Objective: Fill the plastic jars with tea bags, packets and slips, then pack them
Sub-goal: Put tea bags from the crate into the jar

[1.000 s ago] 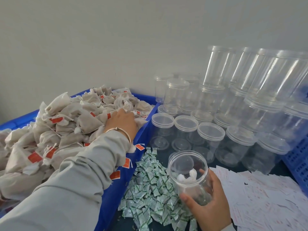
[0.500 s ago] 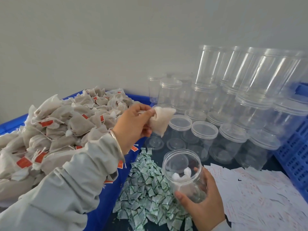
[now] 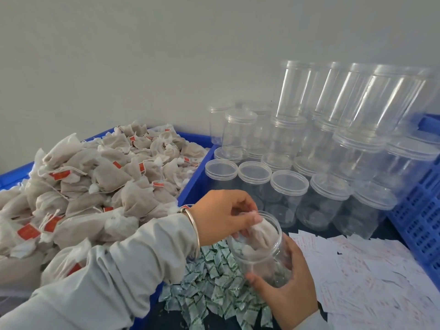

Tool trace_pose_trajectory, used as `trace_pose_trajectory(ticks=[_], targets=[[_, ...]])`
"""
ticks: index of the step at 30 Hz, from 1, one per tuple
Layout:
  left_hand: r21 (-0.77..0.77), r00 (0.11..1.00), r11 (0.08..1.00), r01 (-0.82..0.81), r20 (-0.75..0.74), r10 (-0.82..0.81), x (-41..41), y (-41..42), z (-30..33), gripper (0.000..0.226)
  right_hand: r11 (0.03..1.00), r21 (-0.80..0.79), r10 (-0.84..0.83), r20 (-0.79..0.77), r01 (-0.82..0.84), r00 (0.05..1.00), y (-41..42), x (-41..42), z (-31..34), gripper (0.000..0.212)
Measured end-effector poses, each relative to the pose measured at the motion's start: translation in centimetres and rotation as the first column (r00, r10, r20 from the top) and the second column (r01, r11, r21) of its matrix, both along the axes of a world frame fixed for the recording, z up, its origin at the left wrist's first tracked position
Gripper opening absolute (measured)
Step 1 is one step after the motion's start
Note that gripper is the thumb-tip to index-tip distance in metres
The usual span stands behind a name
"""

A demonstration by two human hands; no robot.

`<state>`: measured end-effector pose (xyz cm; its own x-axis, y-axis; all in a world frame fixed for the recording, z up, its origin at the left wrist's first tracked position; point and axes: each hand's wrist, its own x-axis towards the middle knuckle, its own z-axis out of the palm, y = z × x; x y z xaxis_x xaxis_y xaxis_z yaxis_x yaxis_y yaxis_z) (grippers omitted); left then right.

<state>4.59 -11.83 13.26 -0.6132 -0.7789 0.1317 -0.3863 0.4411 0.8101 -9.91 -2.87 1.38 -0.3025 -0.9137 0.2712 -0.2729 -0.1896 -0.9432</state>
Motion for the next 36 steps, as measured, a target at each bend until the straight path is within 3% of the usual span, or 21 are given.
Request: trace_pose_trajectory(ticks=[3, 6, 9, 11, 14, 17, 21, 24, 27, 31, 33, 35, 36], targets=[[-0.048, 0.995, 0.995, -0.09, 0.028, 0.091, 0.8, -1.0, 0.7, 0.01, 1.0, 0.021, 0.014, 0.024, -0.015, 1.0, 0.0, -0.1, 0.0, 0.109], [-0.176, 0.949, 0.934, -0.31, -0.003, 0.315, 2.5, -3.0, 1.4, 0.014, 1.0, 0.018, 0.006, 0.051, -0.007, 0.999, 0.1, -0.3, -0.1, 0.107], [-0.476, 0.801, 0.724, -0.5, 0.064, 0.595, 5.1, -5.3, 1.4, 0.013, 1.0, 0.016, 0.002, 0.069, -0.003, 0.998, 0.2, -0.2, 0.0, 0.108], [-0.562, 0.683, 0.673, -0.482, 0.24, 0.69, 6.6, -6.7, 1.1, 0.023, 1.0, 0.013, 0.01, 0.068, -0.011, 0.998, 0.3, -0.1, 0.1, 0.108], [-0.606, 0.449, 0.722, -0.334, 0.571, 0.687, 7.3, -7.6, 0.4, 0.037, 1.0, 0.015, 0.019, 0.049, -0.02, 0.999, 0.3, -0.1, 0.2, 0.113], [-0.623, 0.371, 0.753, -0.212, 0.662, 0.651, 6.9, -7.9, -0.4, 0.039, 1.0, 0.019, 0.022, 0.033, -0.022, 0.999, 0.4, -0.1, 0.2, 0.114], [-0.522, 0.222, 0.819, -0.239, 0.791, 0.57, 6.7, -7.9, 0.0, 0.045, 0.999, 0.018, 0.03, 0.03, -0.03, 0.999, 0.4, -0.2, 0.1, 0.115], [-0.527, 0.169, 0.822, -0.216, 0.809, 0.563, 6.3, -7.6, 0.0, 0.05, 1.0, 0.007, 0.025, 0.027, -0.025, 0.999, 0.3, -0.2, -0.2, 0.112], [-0.562, 0.172, 0.791, -0.243, 0.777, 0.605, 6.2, -7.6, 0.0, 0.041, 0.999, -0.013, 0.031, 0.02, -0.03, 0.999, 0.0, -0.2, -0.3, 0.104], [-0.618, 0.263, 0.719, -0.319, 0.671, 0.693, 6.3, -7.3, 0.6, 0.027, 0.999, -0.008, 0.039, 0.011, -0.039, 0.999, -0.1, -0.4, -0.5, 0.106], [-0.609, 0.421, 0.672, -0.422, 0.525, 0.74, 6.5, -7.0, 1.1, 0.025, 0.999, 0.002, 0.05, 0.015, -0.05, 0.999, -0.1, -0.5, -0.6, 0.108], [-0.5, 0.613, 0.643, -0.58, 0.251, 0.749, 6.8, -6.6, 1.7, 0.027, 0.999, 0.01, 0.053, 0.006, -0.053, 0.999, 0.0, -0.5, -0.7, 0.109], [-0.403, 0.664, 0.635, -0.659, 0.085, 0.743, 6.9, -6.3, 2.0, 0.029, 0.999, 0.012, 0.048, 0.004, -0.048, 0.999, 0.0, -0.4, -0.7, 0.11]])
